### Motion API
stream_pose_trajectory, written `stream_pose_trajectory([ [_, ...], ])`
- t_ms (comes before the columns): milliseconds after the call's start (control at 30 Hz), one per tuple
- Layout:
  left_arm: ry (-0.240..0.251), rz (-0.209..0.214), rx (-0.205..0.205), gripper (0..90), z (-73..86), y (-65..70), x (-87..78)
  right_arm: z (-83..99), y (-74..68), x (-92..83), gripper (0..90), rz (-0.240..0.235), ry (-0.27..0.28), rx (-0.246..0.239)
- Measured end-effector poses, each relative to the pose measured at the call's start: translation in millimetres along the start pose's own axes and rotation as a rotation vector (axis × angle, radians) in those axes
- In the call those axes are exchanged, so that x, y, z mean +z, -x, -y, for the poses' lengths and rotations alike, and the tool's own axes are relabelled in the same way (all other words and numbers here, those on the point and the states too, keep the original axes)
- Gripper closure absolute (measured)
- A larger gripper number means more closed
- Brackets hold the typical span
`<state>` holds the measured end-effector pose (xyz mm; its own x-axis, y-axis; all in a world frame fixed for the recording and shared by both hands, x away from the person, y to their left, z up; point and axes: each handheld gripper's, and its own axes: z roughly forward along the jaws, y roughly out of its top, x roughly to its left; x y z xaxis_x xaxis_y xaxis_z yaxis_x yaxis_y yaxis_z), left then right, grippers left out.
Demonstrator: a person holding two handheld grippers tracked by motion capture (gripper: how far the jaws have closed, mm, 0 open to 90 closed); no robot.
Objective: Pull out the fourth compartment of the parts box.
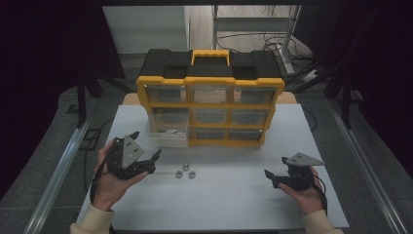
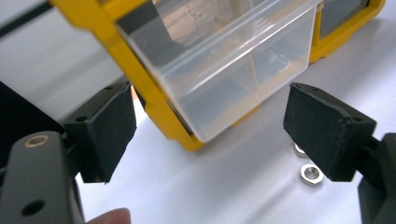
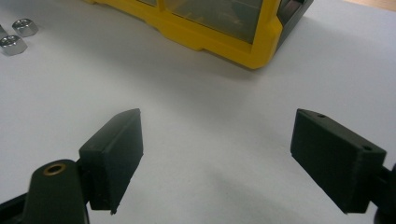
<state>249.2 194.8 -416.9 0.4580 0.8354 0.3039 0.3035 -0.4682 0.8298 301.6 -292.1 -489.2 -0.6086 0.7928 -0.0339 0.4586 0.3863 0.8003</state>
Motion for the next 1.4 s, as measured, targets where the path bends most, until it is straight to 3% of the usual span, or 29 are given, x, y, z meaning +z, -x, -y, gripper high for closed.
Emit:
stream_pose_trajectory([
  [300,-0.028,0.075,-0.109,16.3,14.7,-11.8,-0.4,-1.5,-0.5,2.7,17.4,-0.006,-0.002,-0.005],
  [733,-0.092,0.188,-0.218,13.4,37.3,-17.3,14.8,-1.2,2.2,3.5,17.5,-0.012,0.001,-0.001],
  [1000,-0.163,0.215,-0.235,12.7,51.9,-14.1,25.2,-4.7,1.8,8.1,17.4,-0.019,0.002,-0.003],
  [1400,-0.232,0.244,-0.242,11.9,56.2,-3.1,41.7,-3.0,1.3,5.0,17.4,-0.016,0.002,-0.005],
])
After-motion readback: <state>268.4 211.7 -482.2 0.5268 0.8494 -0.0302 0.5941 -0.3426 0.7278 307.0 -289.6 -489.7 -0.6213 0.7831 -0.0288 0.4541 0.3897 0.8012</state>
